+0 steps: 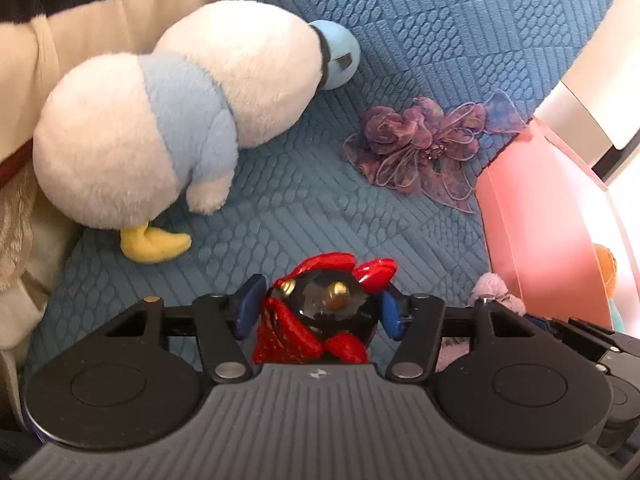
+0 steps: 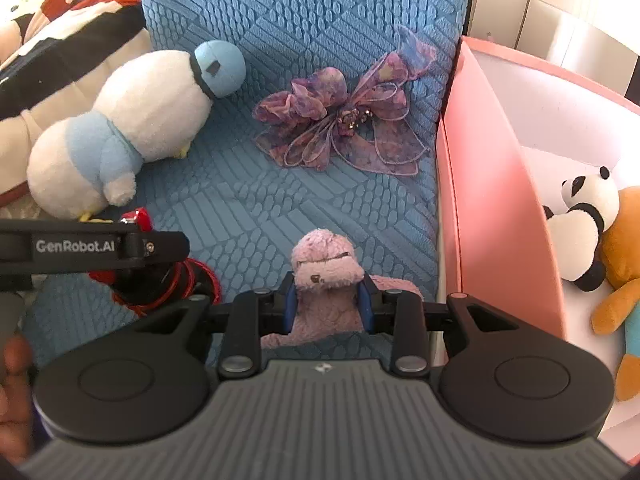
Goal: Organize objects
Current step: 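Lift the red toy with the left tool while the right tool lifts the bunny toward the box, then lower the red toy and pink bunny into the pink box with both tools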
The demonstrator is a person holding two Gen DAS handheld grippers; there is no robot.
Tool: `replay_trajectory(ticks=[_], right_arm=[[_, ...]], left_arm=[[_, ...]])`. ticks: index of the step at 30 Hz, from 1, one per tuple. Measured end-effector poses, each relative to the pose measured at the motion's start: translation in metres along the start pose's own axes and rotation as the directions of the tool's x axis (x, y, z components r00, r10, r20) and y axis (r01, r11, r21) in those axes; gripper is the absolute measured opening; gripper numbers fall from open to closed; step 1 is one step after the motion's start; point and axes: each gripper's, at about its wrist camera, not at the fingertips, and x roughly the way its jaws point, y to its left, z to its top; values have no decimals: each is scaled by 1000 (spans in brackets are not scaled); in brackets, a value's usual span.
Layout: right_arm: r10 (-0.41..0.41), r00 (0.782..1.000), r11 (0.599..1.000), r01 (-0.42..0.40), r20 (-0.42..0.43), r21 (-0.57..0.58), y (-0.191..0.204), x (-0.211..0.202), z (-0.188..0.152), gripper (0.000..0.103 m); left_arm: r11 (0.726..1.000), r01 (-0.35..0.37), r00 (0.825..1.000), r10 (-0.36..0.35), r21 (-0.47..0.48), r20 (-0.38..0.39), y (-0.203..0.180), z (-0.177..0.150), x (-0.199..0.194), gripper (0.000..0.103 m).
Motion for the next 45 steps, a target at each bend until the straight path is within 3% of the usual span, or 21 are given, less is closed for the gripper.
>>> replay_trajectory(ticks=[6,20,29,45], right_arm=[[18,1000,999,-19,12,26,-3,-12,0,34],[73,994,996,-77,85,50,-16,-78,-1,34],[107,982,992,-116,156,51,-35,-132,23,34],[114,953,991,-128,281,33,-79,-224,82,34]], left_arm=[[1000,19,1000,-19,-5,-1,-1,-2,-7,64],[996,90,995,-90,4,53,-27,-8,-70,64],[993,115,988,-115,3,104,-56,0,-126,64],[982,186,966,-191,46,175,-148,40,-197,64]])
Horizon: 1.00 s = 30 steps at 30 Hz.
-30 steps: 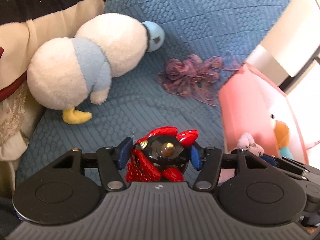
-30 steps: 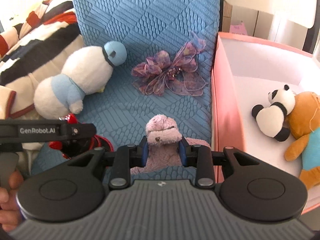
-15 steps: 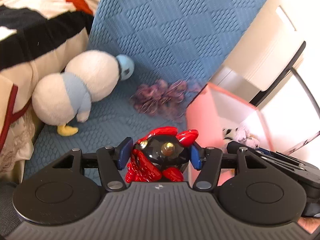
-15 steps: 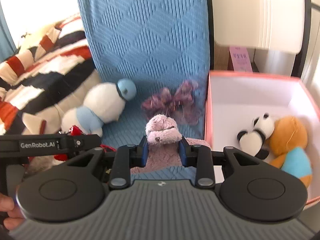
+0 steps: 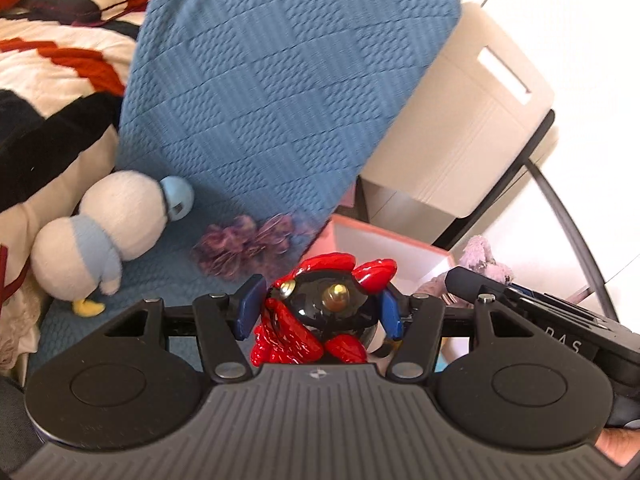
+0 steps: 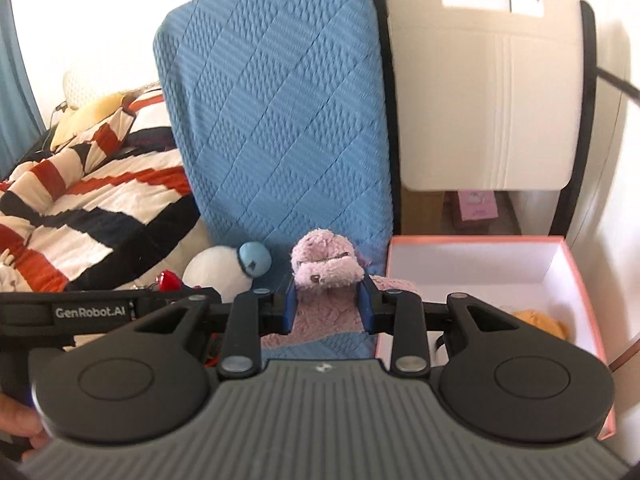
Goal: Organize objects
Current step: 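Lower the red toy and pink bunny into the pink box with both tools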
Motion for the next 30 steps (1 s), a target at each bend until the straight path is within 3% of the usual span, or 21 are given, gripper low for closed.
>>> replay_trajectory(ticks=[4,7,12,22,30], right_arm=[[-22,1000,1000,22,6,11,-17,-10,5,34],[-84,996,996,84,6,-10,-28,-14,5,34],[-97,995,994,98,-38,47,-64,-10,-5,34],[-90,982,988,108,-164,107,-114,20,-49,34],[-61,966,985,100,-252,144,-135,53,-79,34]], left_arm=[[1000,10,1000,-10,18,10,-20,5,2,64],[1000,14,1000,-14,22,9,-35,5,10,64],[999,41,999,-40,17,-18,-54,-7,33,64],[999,34,991,-30,26,-128,-73,-46,101,64],[998,18,972,-3,59,-233,-77,-78,152,64]])
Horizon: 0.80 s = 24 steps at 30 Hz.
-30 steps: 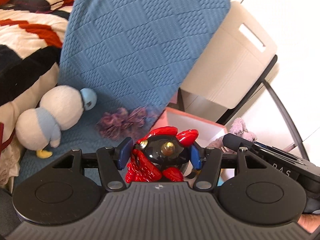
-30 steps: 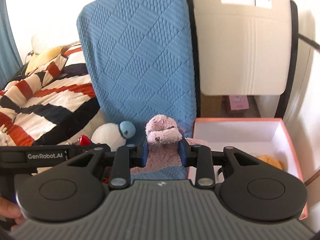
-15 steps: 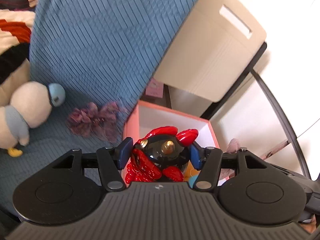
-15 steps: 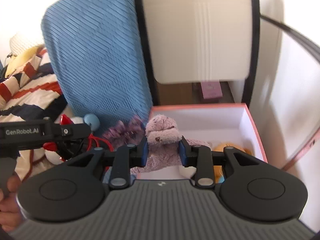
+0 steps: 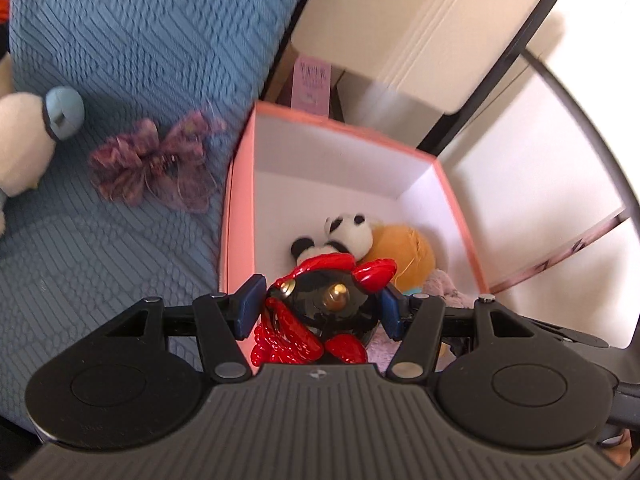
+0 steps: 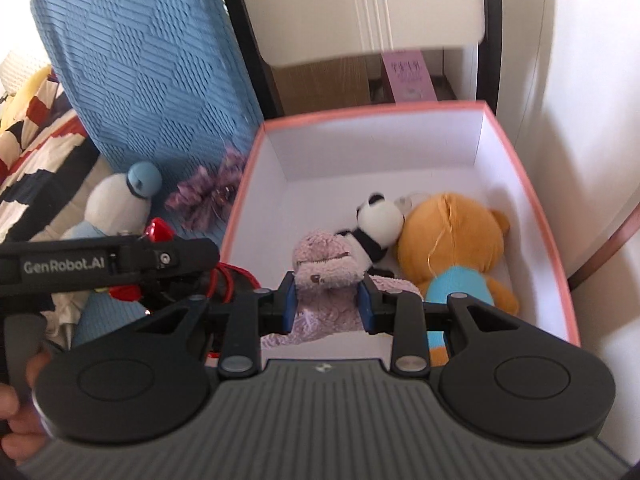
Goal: Organize objects
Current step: 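Lower the red toy and pink bunny into the pink box with both tools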
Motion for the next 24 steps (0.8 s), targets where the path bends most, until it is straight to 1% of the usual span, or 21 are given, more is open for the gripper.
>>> replay_trajectory(ticks=[3,5,8,13,17,20,24], right_arm=[[0,1000,1000,0,-27,1,-6,13,-7,34],[-1,999,1000,1,-42,3,-9,22,-10,34],[-15,998,1000,15,-64,7,-16,33,-14,34],[-38,995,999,39,-93,15,-30,44,-21,34],[-31,993,999,33,-115,20,-36,52,-27,34],[-36,992,999,38,-124,21,-37,55,-28,35],[-42,993,999,45,-113,23,-36,46,-21,37]], left_arm=[[1000,-4,1000,4,8,-24,1,-1,17,64],[1000,4,1000,-4,19,-26,1,0,23,65],[1000,11,999,-11,11,-45,-2,0,30,65],[1000,5,997,-4,9,-83,-4,-4,46,65],[1000,1,994,-1,4,-111,-1,-9,58,65],[1000,3,992,-3,7,-125,-1,-11,62,65],[1000,16,994,-14,16,-111,-3,-6,52,65]])
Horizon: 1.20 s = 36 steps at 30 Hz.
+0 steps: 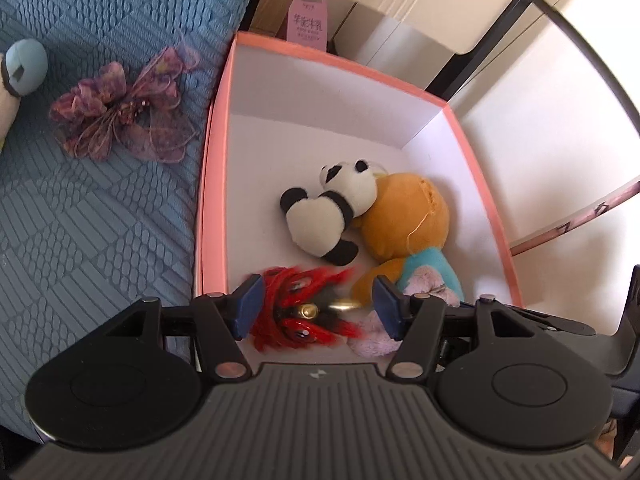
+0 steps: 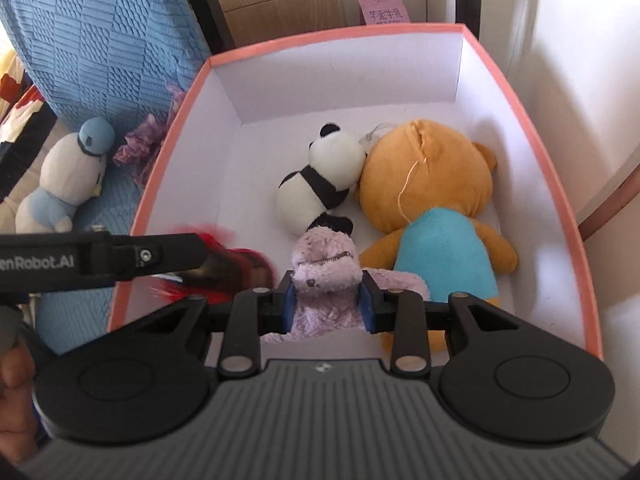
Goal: Organize objects
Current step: 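Lower the red toy and pink bunny into the pink box with both tools, then open both tools to release the toys and withdraw from the box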
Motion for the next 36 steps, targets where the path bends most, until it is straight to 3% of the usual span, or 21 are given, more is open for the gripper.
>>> replay_trajectory(ticks=[3,17,30,36], right_arm=[[-2,1000,1000,2,16,19,-2,-11,5,46],[-5,988,1000,8,152,-19,41,-82,5,46],[0,970,1000,3,244,-10,95,-141,-19,46],[13,963,1000,-7,269,-24,124,-150,-37,46]], left_arm=[[1000,16,1000,-16,10,20,-3,5,-16,66],[994,23,980,-44,105,194,-13,1,-126,66],[992,73,945,-102,105,312,25,-30,-215,66],[992,74,926,-105,99,363,54,-46,-243,66]])
